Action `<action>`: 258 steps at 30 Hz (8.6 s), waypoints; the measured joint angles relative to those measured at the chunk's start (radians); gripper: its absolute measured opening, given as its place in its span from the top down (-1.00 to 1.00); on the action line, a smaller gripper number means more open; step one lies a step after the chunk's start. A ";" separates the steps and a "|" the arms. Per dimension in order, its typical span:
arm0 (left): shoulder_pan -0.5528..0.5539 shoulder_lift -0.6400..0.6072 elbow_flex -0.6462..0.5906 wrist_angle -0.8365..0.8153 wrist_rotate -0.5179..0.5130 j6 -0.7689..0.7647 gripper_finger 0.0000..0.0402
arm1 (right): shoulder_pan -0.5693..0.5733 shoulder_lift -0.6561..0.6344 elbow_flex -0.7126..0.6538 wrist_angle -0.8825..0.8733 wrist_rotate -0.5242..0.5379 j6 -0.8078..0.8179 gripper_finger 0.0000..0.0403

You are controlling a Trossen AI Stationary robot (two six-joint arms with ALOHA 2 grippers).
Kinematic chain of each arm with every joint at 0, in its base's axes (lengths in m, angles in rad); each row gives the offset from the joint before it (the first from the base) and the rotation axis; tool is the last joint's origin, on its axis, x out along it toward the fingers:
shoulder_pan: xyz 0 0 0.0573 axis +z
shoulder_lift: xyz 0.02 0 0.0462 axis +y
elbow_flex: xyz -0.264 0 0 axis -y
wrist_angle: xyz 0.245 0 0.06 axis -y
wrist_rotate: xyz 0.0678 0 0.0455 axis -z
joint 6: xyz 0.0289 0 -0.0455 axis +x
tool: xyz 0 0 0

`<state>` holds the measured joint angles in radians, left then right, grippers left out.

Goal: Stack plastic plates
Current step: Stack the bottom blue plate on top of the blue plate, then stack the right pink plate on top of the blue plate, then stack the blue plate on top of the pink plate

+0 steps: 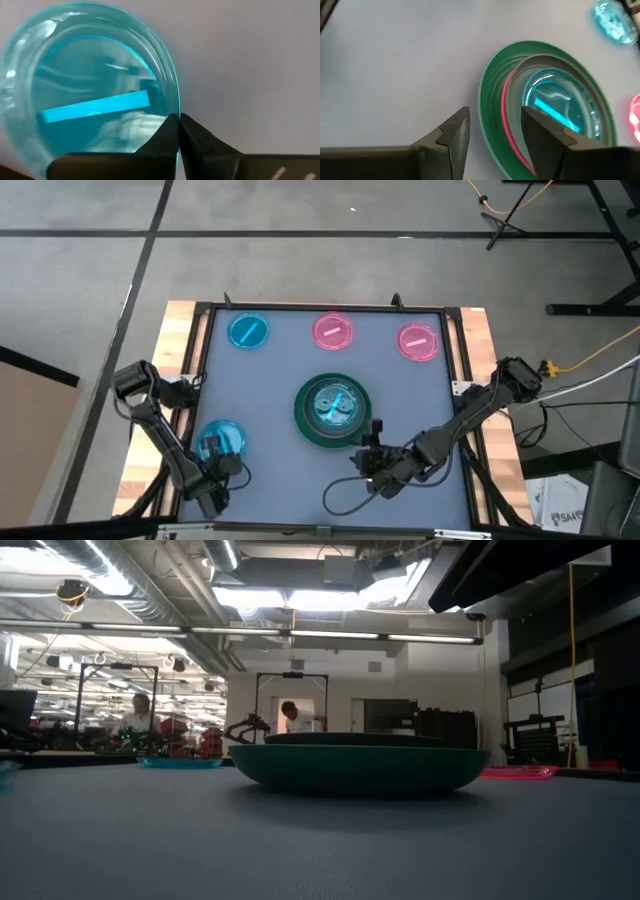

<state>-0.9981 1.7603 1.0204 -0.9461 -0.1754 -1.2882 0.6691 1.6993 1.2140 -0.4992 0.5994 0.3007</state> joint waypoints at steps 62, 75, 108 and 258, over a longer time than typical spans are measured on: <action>0.739 0.259 0.470 0.319 -0.179 1.434 1.00 | 0.162 0.001 -0.307 0.159 0.117 0.409 0.16; 0.729 0.260 0.470 0.326 -0.152 1.422 0.65 | 0.162 0.000 -0.307 0.158 0.125 0.391 0.16; 0.520 -0.482 -0.425 0.882 -0.280 1.010 0.57 | -0.682 -0.362 -0.535 -0.257 -0.048 0.241 0.16; 0.797 -0.669 -0.445 0.714 -0.323 1.035 0.26 | -0.335 -0.179 -0.284 0.252 -0.480 -0.226 0.18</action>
<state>-0.2008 1.0915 0.5752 -0.2319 -0.4983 -0.2528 0.3344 1.5208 0.9298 -0.2471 0.1197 0.0751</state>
